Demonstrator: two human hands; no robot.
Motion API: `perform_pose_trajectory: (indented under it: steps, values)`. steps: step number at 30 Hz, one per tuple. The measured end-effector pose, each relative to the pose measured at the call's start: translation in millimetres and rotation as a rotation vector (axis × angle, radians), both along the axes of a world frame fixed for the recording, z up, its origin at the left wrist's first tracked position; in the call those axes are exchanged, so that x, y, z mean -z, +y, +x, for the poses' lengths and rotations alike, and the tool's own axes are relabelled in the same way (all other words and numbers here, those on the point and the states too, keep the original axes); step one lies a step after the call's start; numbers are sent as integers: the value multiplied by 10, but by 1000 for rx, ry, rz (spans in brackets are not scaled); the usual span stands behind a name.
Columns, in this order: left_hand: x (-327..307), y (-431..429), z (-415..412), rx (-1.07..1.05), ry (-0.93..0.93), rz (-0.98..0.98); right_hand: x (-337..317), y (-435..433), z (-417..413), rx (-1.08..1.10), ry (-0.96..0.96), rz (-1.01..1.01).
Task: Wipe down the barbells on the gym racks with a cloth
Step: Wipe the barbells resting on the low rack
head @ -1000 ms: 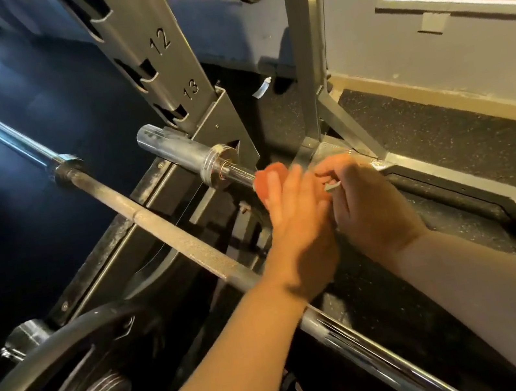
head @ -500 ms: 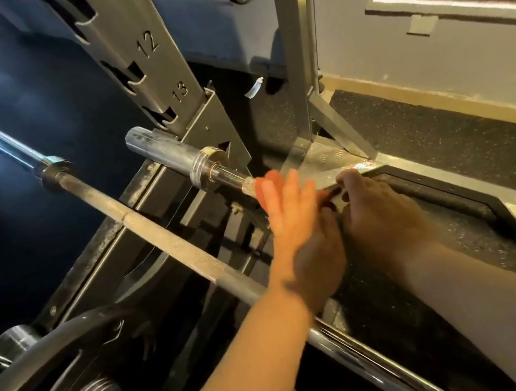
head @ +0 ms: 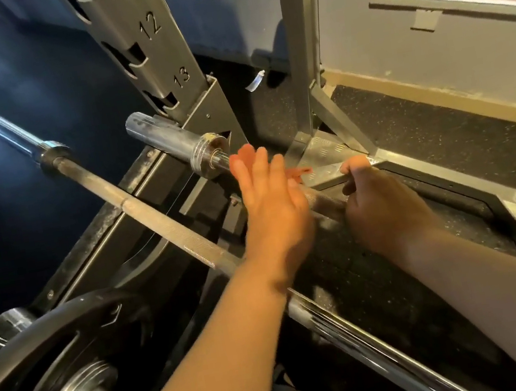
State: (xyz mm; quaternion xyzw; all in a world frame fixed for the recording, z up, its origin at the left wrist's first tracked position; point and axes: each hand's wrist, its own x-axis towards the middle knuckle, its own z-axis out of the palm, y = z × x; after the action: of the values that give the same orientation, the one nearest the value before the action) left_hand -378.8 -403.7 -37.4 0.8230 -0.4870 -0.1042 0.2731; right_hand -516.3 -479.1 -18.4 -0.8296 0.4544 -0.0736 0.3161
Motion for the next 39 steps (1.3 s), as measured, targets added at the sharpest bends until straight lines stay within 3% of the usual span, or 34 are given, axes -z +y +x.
perform_pose_trajectory:
  steps: [2, 4, 8, 12, 16, 20, 22, 27, 35, 39]
  values:
    - [37, 70, -305, 112, -129, -3, -27, 9, 9, 11, -15, 16]
    - [62, 210, -526, 156, -136, 16, -34, 16, 11, 22, -28, 16]
    - [-21, 297, -293, 345, -257, 41, -42, 28, -1, 29, -47, 41]
    - [-59, 145, 277, 121, -224, 108, -55, 33, -12, 33, -51, 30]
    - [-23, 34, 189, -130, 36, 14, -10, 11, -12, 40, -14, 25]
    - [-55, 112, -413, 53, 4, -58, -18, 20, 1, 31, -50, 60]
    - [-85, 209, -616, 140, 37, 96, -27, 26, 0, 32, -54, 69]
    - [-51, 246, -97, 231, -92, 4, -59, 19, -12, 3, -46, 76]
    - [-65, 253, 131, -93, 30, -50, 21, -5, -9, 31, 14, 35]
    - [-91, 380, -156, -175, 253, 76, 92, -16, 7, 36, -1, -30]
